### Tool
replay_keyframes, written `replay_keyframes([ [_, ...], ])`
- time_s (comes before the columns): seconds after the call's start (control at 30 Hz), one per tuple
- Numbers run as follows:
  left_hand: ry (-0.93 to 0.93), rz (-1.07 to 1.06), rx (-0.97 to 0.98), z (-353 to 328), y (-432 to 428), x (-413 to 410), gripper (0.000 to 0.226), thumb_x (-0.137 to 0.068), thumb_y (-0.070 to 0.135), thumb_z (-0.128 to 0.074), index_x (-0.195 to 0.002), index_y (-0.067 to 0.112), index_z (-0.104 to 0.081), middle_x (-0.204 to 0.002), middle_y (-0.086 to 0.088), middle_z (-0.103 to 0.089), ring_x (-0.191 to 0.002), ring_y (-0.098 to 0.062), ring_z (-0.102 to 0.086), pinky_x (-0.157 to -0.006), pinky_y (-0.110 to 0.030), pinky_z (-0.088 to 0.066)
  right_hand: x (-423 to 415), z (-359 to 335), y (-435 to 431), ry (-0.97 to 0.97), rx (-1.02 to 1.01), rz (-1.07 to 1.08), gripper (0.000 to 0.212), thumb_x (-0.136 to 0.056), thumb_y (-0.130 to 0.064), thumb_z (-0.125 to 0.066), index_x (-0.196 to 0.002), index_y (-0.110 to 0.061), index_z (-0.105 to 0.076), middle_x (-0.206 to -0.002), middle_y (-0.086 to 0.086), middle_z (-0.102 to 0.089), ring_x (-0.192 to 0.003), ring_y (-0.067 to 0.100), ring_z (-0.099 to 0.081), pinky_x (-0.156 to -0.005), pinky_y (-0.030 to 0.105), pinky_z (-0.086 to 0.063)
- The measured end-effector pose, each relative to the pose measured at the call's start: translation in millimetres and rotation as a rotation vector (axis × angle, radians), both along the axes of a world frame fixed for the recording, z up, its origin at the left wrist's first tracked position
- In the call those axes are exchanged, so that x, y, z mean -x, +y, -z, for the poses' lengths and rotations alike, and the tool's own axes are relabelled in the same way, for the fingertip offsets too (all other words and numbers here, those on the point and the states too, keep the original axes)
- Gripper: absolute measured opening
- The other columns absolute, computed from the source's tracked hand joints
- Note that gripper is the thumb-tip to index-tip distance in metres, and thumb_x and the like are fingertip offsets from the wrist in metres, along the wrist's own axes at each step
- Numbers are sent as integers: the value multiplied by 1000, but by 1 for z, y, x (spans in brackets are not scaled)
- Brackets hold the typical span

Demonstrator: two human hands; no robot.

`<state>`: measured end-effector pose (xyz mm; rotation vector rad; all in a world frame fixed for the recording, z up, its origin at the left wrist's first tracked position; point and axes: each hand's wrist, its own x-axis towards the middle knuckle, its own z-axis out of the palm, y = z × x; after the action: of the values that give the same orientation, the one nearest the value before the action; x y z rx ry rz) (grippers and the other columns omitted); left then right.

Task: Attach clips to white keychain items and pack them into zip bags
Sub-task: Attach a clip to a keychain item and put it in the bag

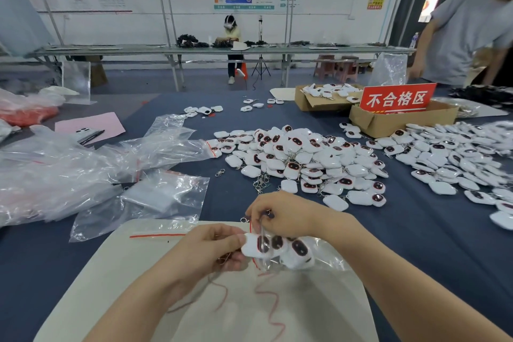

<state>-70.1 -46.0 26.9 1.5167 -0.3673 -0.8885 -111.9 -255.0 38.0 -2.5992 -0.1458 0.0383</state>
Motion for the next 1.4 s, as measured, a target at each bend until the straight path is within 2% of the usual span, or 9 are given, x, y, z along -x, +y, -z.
replay_keyframes([
  [0.1, 11, 37, 0, 1, -13, 8, 13, -98, 2, -61, -98, -9, -68, -73, -16, -65, -65, -21, -63, -67, -25, -59, 0, -3, 4, -37, -66, 28, 42, -84, 0, -48, -70, -35, -65, -110, -7, -71, -107, 9, -62, -97, 33, -49],
  [0.3, -186, 121, -115, 3, -20, 9, 22, -100, 3, -49, -86, 7, -66, -68, -9, -61, -57, -19, -53, -51, -18, -37, 1, -2, 0, -29, -141, 58, 37, -84, 1, -49, -75, -28, -70, -108, -6, -73, -104, 13, -65, -95, 31, -50],
  [0.47, -171, 171, -98, 6, -16, 3, 20, -100, 13, -58, -97, 14, -78, -73, -4, -63, -61, -17, -50, -59, -26, -35, 5, 5, -12, -32, -379, 152, 41, -91, 4, -49, -95, -31, -71, -97, -17, -72, -80, -10, -65, -75, 8, -47],
  [0.6, -140, 111, -78, 9, -20, 7, 5, -96, 10, -66, -96, 5, -66, -74, -3, -67, -53, -12, -51, -53, -19, -38, 5, 16, -31, -138, -507, 320, 48, -97, 4, -42, -96, -36, -69, -97, -12, -73, -80, 1, -68, -72, 12, -51],
  [0.77, -187, 129, -96, 5, -26, 7, 6, -98, 0, -56, -101, 4, -59, -89, -15, -65, -59, -16, -45, -57, -27, -34, 1, 27, -47, -185, -579, 496, 48, -97, -3, -43, -87, -40, -72, -87, -13, -76, -73, 4, -68, -71, 28, -53],
  [0.97, -284, 221, -128, -1, -20, -9, 24, -104, 16, -53, -99, 0, -71, -81, -8, -71, -66, -13, -62, -63, -24, -52, -2, 33, -49, -169, -495, 537, 44, -98, -8, -41, -92, -41, -69, -91, -13, -75, -71, -1, -66, -70, 26, -54],
  [1.07, -406, 52, -185, 4, -16, -28, 33, -105, 24, -53, -90, 2, -72, -72, -3, -68, -58, -15, -60, -53, -24, -49, -3, 31, -49, -184, -426, 522, 43, -98, -8, -40, -93, -42, -67, -92, -15, -72, -71, -3, -65, -74, 20, -51],
  [1.17, -551, -128, -183, 14, -21, -45, 25, -103, 19, -55, -88, 12, -73, -66, 2, -68, -54, -10, -58, -49, -22, -48, -7, 30, -48, -205, -364, 518, 38, -99, -9, -42, -102, -36, -69, -99, -15, -70, -84, 2, -64, -86, 25, -53],
  [1.4, -936, -149, -337, 32, -59, -63, 18, -102, 23, -55, -116, 26, -65, -104, 12, -65, -85, 2, -58, -75, -10, -41, -22, 43, -53, -208, -106, 632, 34, -100, -20, -47, -132, -29, -56, -134, -1, -44, -86, 20, -65, -83, 33, -49],
])
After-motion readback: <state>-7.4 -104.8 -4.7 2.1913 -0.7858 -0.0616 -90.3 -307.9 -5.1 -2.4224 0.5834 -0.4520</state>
